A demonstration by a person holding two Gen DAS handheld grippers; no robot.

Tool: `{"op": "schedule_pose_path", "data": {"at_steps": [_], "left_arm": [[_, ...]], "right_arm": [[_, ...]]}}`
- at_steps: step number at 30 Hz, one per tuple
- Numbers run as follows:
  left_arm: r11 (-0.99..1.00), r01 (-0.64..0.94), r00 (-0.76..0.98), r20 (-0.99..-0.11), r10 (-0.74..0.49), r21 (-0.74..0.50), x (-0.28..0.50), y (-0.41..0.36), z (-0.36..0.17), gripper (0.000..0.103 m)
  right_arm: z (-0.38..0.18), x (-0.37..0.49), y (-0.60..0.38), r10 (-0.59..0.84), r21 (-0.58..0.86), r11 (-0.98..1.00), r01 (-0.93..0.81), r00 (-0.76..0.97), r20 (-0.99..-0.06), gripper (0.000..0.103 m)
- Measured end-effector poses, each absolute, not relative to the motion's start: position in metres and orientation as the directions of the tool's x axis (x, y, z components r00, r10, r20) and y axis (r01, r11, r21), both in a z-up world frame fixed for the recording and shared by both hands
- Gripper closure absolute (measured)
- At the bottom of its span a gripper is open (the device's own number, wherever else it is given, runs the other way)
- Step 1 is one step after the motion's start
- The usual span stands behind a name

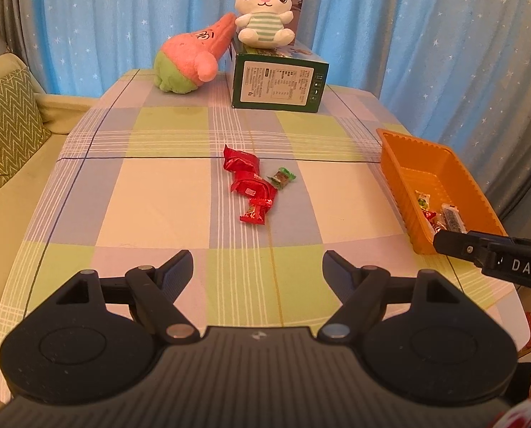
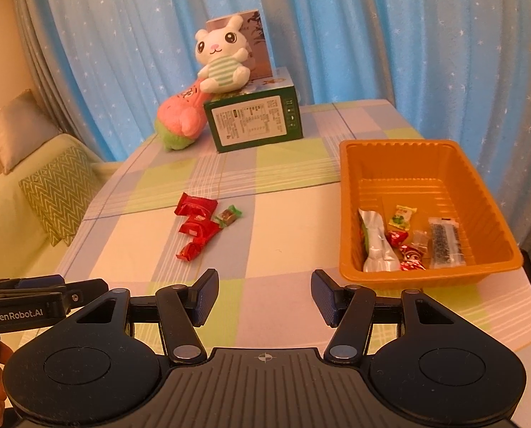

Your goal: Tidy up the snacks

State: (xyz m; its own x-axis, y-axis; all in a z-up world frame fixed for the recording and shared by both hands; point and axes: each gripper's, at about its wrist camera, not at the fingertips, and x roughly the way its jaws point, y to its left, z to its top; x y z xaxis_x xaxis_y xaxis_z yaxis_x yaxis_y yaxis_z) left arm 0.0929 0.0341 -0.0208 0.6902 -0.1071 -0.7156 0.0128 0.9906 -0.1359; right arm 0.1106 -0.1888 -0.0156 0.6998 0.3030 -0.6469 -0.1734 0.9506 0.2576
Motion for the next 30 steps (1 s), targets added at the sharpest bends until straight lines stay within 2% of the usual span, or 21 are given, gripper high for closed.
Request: {"op": "schedule_pose_path", "data": {"at_steps": [11, 15, 20, 30], "left_arm": [[0.988, 0.037, 0.661, -0.738, -0.135, -0.147, 0.144, 0.045, -0.060, 0.026], [0.987, 0.060, 0.648, -0.747, -0.151, -0.147, 0.166, 0.047, -0.076, 0.037], [0.986, 0.098, 0.643, -0.747, -0.168, -0.138, 0.193, 0.048, -0.093, 0.041], [0.979, 0.161, 0.636, -0.746, -0.197, -0.122, 0.231, 0.040, -0.112, 0.061]], "right_arm": [[-0.041, 0.155, -0.169, 0.324, 0.254, 0.945, -0.205, 0.682, -0.655, 0.045], [-0.057, 0.172, -0.162, 0.321, 0.247, 0.947, -0.207, 0.670, -0.669, 0.045], [-0.072, 0.192, -0.156, 0.320, 0.243, 0.947, -0.209, 0.661, -0.679, 0.045], [-0.091, 0.219, -0.149, 0.317, 0.229, 0.949, -0.218, 0.656, -0.686, 0.046]]}}
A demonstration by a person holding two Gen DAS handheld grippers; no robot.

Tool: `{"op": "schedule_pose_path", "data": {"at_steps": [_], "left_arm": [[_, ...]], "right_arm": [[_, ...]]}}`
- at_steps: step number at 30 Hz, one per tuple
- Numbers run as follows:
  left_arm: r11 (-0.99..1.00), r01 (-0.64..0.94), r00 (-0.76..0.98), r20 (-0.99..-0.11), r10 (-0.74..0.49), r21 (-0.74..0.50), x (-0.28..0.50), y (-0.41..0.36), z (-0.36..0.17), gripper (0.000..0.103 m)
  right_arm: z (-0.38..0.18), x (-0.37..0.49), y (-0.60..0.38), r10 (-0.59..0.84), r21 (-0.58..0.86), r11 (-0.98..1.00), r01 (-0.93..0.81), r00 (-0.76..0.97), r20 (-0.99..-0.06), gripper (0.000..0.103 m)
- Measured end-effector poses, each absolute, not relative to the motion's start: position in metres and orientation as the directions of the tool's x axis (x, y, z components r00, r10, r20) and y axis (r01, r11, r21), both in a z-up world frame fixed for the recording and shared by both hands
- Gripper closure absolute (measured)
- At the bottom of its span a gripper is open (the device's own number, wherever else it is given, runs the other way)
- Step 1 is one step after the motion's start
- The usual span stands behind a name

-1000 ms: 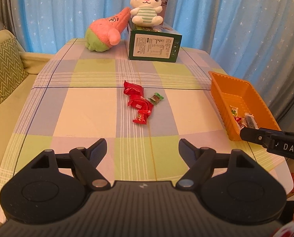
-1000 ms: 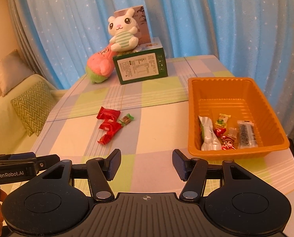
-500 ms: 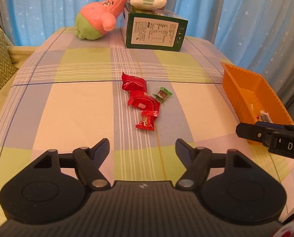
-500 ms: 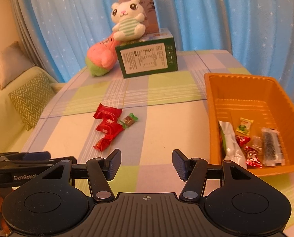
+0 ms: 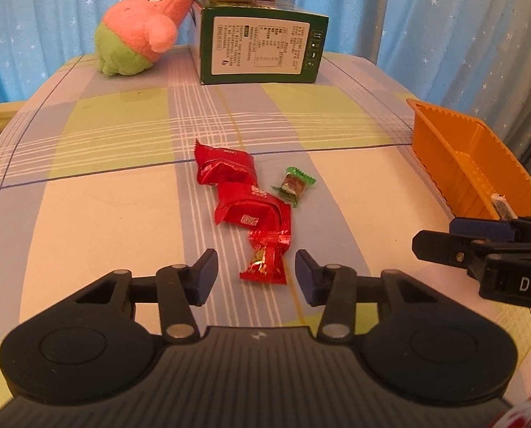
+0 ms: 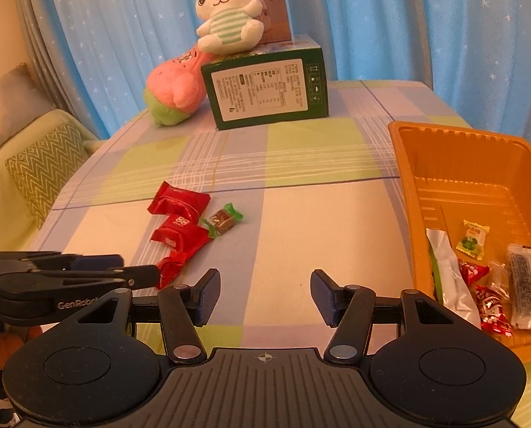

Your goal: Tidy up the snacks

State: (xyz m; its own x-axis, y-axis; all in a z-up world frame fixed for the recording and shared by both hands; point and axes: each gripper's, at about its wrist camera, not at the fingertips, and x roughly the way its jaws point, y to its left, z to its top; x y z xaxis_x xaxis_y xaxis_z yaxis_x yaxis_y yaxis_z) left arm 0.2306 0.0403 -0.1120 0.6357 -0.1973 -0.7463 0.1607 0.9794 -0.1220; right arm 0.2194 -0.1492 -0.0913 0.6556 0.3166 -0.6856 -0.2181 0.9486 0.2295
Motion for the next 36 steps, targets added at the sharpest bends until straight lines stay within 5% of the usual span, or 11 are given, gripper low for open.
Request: {"op": "schedule_pose_path", "data": {"at_steps": [11, 34, 36], "left_arm": [[0.973, 0.205, 0.601, -0.772, -0.207, -0.102, 0.248, 0.033, -0.131, 0.081], [0.994, 0.056, 0.678, -0.728, -0.104, -0.090, 0.236, 0.085, -0.130, 0.083], [0.994, 0.054, 0.679, -0.726, -0.107, -0.096, 0.236, 0.086, -0.130, 0.083]], "right_arm": [[-0.105, 0.231, -0.145, 0.310, 0.224, 0.951, -0.215, 0.643, -0.700, 0.046], [-0.131, 0.301, -0.099, 0.387, 0.284, 0.922, -0.264, 0.616, -0.686, 0.046], [-0.132, 0.307, -0.095, 0.400, 0.309, 0.917, -0.254, 0.613, -0.681, 0.059]]}}
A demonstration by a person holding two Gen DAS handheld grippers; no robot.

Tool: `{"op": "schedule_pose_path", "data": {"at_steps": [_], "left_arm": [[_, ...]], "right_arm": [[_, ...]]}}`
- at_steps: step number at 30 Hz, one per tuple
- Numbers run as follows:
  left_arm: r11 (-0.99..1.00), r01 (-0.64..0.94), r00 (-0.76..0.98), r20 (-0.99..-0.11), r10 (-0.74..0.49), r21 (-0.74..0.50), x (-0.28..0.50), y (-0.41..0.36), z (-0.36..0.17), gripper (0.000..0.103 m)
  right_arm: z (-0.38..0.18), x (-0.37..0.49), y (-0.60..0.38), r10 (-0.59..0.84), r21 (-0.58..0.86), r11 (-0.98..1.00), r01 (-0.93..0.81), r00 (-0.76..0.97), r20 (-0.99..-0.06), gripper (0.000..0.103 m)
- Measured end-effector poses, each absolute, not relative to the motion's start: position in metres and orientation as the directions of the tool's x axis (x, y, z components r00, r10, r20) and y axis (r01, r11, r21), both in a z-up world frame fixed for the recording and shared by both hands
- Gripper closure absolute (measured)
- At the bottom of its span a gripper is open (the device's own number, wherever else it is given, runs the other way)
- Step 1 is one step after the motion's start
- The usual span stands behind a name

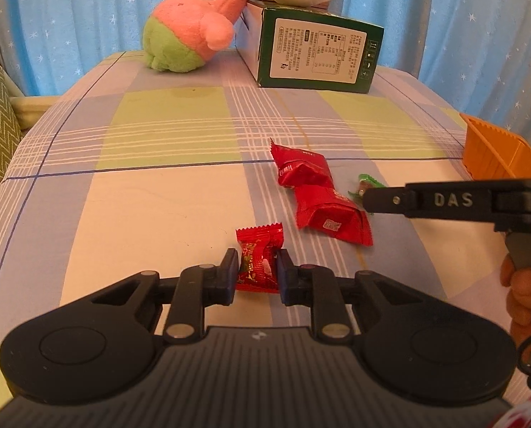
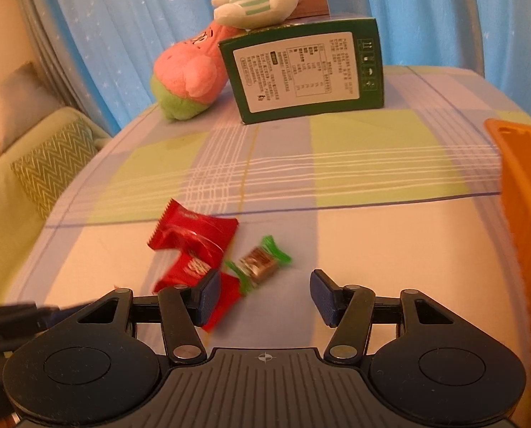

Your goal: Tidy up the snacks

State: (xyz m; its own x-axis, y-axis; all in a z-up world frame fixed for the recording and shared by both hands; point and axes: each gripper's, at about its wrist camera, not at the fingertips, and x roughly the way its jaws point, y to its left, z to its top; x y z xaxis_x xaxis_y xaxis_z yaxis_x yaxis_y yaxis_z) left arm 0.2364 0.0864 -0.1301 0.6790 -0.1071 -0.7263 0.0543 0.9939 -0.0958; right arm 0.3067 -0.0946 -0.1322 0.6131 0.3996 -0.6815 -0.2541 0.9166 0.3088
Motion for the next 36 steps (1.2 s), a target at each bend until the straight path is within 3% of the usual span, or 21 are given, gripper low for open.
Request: {"op": "schedule_pose_path", "data": {"at_steps": [1, 13, 16, 25, 32, 36], "left_arm": [[0.994, 0.053, 0.679, -0.727, -0.108, -0.098, 0.237, 0.087, -0.130, 0.083], [0.992, 0.045, 0.673, -0.731, -0.115, -0.114, 0.237, 0.088, -0.134, 0.083], [0.993, 0.054, 0.673, -0.730, -0.116, -0.108, 0.235, 0.086, -0.134, 0.083], [0.989, 0.094, 0.662, -0.735, -0.148, -0.114, 0.222, 0.069, -0.130, 0.083], [0.983, 0.113, 0.642, -0.744, -0.185, -0.146, 0.198, 0.054, -0.123, 0.083], [0.981, 0.114, 0.633, -0.750, -0.191, -0.154, 0.186, 0.048, -0.122, 0.083]], "right_arm": [[-0.133, 0.310, -0.093, 0.401, 0.319, 0.916, -0.244, 0.612, -0.682, 0.064], [-0.139, 0.328, -0.068, 0.317, 0.239, 0.948, -0.209, 0.645, -0.695, 0.064], [-0.140, 0.324, -0.066, 0.315, 0.198, 0.948, -0.249, 0.648, -0.694, 0.072], [-0.135, 0.280, -0.104, 0.339, 0.238, 0.940, -0.243, 0.612, -0.714, 0.075], [-0.131, 0.212, -0.124, 0.370, 0.246, 0.926, -0.287, 0.554, -0.746, 0.074], [-0.130, 0.192, -0.123, 0.315, 0.170, 0.941, -0.293, 0.572, -0.758, 0.059]]}}
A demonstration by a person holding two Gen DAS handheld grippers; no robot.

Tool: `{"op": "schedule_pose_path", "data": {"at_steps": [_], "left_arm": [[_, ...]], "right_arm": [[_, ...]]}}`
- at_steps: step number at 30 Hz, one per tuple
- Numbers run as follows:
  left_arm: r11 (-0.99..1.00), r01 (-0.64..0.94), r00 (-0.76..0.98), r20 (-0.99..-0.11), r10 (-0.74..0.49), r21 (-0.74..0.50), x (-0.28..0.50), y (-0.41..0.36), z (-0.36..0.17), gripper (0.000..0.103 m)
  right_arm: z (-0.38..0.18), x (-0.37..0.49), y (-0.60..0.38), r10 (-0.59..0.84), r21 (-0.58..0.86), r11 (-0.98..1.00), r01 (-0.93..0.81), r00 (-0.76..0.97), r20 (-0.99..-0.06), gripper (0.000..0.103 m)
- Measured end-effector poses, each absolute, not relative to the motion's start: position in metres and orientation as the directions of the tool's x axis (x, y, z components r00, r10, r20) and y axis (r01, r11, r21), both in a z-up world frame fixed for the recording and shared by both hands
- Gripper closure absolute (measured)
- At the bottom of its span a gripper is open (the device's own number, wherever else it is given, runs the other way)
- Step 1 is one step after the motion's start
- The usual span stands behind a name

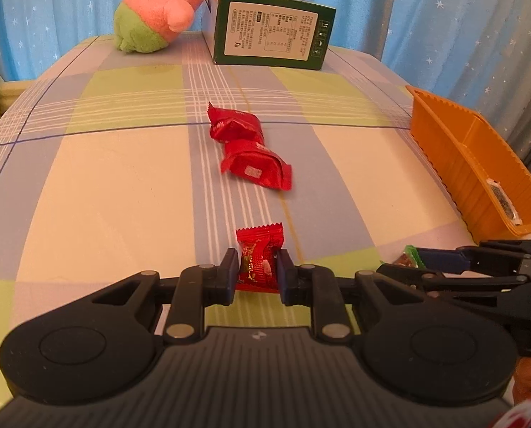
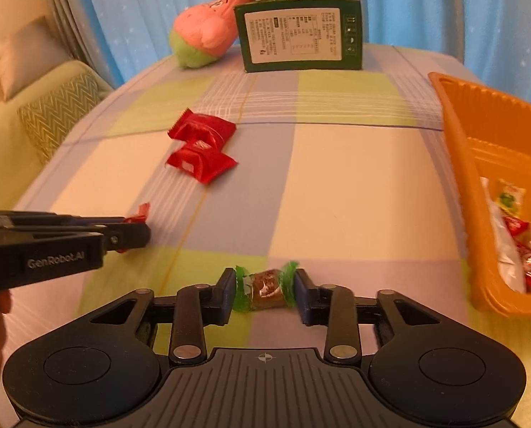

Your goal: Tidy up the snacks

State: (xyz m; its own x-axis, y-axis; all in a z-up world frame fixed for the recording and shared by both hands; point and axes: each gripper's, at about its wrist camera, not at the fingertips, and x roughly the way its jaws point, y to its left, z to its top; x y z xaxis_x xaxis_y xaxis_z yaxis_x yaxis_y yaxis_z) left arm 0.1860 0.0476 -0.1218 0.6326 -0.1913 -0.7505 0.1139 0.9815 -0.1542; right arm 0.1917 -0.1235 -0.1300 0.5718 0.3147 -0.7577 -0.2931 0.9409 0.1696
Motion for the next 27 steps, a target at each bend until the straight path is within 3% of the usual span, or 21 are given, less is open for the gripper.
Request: {"op": "schedule_pose_path", "data": {"at_steps": [4, 9, 15, 20, 25, 27], "left_arm": [[0.980, 0.111, 0.631, -0.750, -0.197, -0.165, 0.178, 0.044, -0.119, 0.083], [0.979, 0.108, 0.630, -0.750, -0.203, -0.174, 0.175, 0.043, -0.118, 0.083], [0.979, 0.096, 0.634, -0.747, -0.201, -0.182, 0.176, 0.045, -0.118, 0.083], [0.978, 0.091, 0.631, -0.750, -0.200, -0.185, 0.176, 0.048, -0.119, 0.083], [0.978, 0.092, 0.627, -0.752, -0.202, -0.186, 0.176, 0.046, -0.120, 0.083], [0.979, 0.094, 0.626, -0.754, -0.201, -0.183, 0.176, 0.045, -0.121, 0.083]], "right_arm": [[-0.129, 0.180, -0.128, 0.271, 0.144, 0.957, -0.253, 0.592, -0.759, 0.054], [-0.123, 0.173, -0.136, 0.302, 0.279, 0.951, -0.136, 0.614, -0.729, 0.054], [-0.126, 0.188, -0.127, 0.299, 0.336, 0.940, -0.056, 0.606, -0.737, 0.054], [-0.129, 0.194, -0.113, 0.247, 0.236, 0.966, -0.103, 0.621, -0.744, 0.055], [-0.134, 0.185, -0.110, 0.214, 0.118, 0.975, -0.190, 0.635, -0.742, 0.070], [-0.136, 0.181, -0.111, 0.214, 0.095, 0.972, -0.215, 0.643, -0.735, 0.082]]}}
